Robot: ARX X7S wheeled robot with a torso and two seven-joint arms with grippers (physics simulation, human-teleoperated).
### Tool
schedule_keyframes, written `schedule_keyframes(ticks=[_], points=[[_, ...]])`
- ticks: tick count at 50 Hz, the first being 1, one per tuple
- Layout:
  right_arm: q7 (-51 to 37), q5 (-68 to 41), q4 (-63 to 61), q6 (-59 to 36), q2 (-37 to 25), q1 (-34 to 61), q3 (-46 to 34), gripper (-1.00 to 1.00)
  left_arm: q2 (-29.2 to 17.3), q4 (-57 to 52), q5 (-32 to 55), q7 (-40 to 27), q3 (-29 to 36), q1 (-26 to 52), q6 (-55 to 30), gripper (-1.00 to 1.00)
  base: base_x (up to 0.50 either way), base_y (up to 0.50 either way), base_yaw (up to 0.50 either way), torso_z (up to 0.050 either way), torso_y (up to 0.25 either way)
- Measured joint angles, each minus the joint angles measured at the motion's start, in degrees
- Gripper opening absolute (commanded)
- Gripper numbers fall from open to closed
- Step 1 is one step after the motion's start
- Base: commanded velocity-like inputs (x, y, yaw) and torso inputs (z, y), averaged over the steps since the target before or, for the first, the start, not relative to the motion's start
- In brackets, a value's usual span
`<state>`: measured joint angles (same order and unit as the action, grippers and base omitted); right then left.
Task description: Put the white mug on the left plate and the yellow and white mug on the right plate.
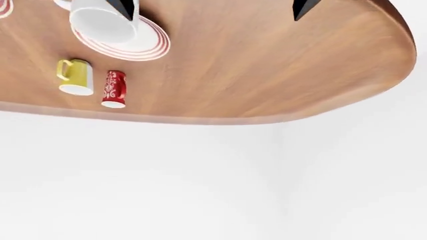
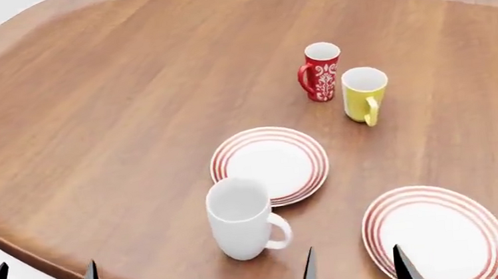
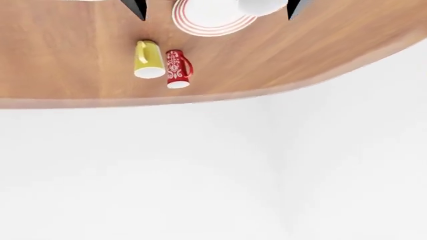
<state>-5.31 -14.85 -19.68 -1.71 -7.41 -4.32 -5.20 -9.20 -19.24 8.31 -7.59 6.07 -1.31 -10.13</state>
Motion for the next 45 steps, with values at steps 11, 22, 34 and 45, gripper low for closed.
schedule_keyframes(ticks=[11, 22, 34, 45], points=[[-0.5, -1.14, -0.41, 1.15, -0.54, -0.29, 0.17, 1.0, -0.51, -0.35, 0.6, -0.33, 0.25, 0.07, 0.04, 1.0, 0.18, -0.47, 0.0, 0.0, 0.0], [-2.46, -1.07, -0.89, 1.1, -0.99, -0.22, 0.72, 1.0, -1.11, -1.66, 2.63, -0.65, -0.38, 1.47, -1.94, 1.0, 0.1, -0.26, 0.0, 0.0, 0.0], [-4.18, -0.91, -2.19, 0.12, -2.0, -0.96, 0.97, 1.0, -2.54, -6.63, 9.34, -2.37, -6.24, 5.01, -8.34, 1.0, 0.36, 0.35, 0.0, 0.0, 0.0], [-5.77, 0.28, -3.17, 0.03, -3.01, -1.81, 1.39, 1.0, -3.13, -9.06, 10.71, -3.77, -7.91, 5.42, -9.16, 1.0, -0.05, 0.24, 0.0, 0.0, 0.0]])
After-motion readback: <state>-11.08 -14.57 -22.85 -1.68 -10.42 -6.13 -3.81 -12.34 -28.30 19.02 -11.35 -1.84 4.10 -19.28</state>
